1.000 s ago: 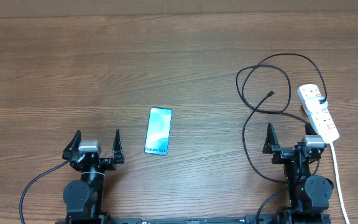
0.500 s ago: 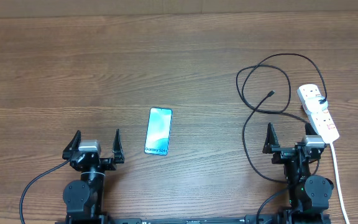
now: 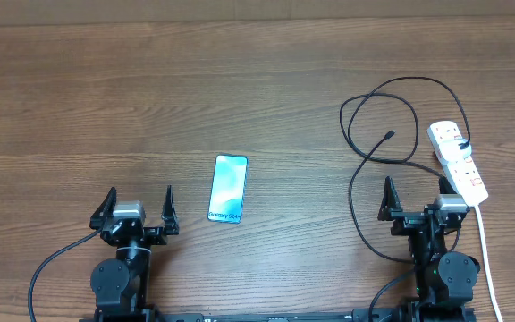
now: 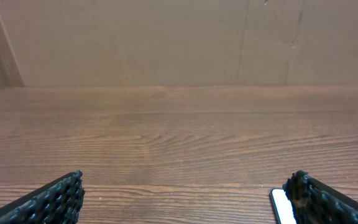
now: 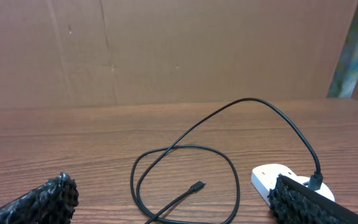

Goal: Plug charger to phone and switch on socket

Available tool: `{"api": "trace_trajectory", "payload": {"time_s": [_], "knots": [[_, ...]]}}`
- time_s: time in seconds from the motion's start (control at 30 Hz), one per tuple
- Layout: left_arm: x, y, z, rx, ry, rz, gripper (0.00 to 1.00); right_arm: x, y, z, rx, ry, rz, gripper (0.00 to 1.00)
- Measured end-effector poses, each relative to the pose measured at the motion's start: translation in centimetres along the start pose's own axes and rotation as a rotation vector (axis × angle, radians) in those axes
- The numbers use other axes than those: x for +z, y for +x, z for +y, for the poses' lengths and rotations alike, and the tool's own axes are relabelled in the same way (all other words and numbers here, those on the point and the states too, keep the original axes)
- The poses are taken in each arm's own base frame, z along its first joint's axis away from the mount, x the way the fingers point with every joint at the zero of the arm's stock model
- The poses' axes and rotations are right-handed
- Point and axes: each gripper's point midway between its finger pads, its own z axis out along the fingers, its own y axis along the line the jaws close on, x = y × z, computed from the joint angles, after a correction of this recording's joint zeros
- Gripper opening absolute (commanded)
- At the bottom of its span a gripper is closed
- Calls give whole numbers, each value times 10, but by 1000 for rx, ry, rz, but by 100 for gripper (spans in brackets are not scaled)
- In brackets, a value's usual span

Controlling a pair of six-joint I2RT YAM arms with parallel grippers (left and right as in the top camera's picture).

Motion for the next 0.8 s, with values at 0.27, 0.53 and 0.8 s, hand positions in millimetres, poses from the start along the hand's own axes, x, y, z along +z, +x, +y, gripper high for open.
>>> {"api": "trace_trajectory", "payload": {"time_s": [0.27,0.53,0.8], "knots": [[0,0,0,0,0,0,100,0,0,0,0,0,0,100],[0,0,0,0,0,-1,100,0,0,0,0,0,0,100],[0,-1,-7,-1,42,-2,100,0,0,0,0,0,0,100]]}}
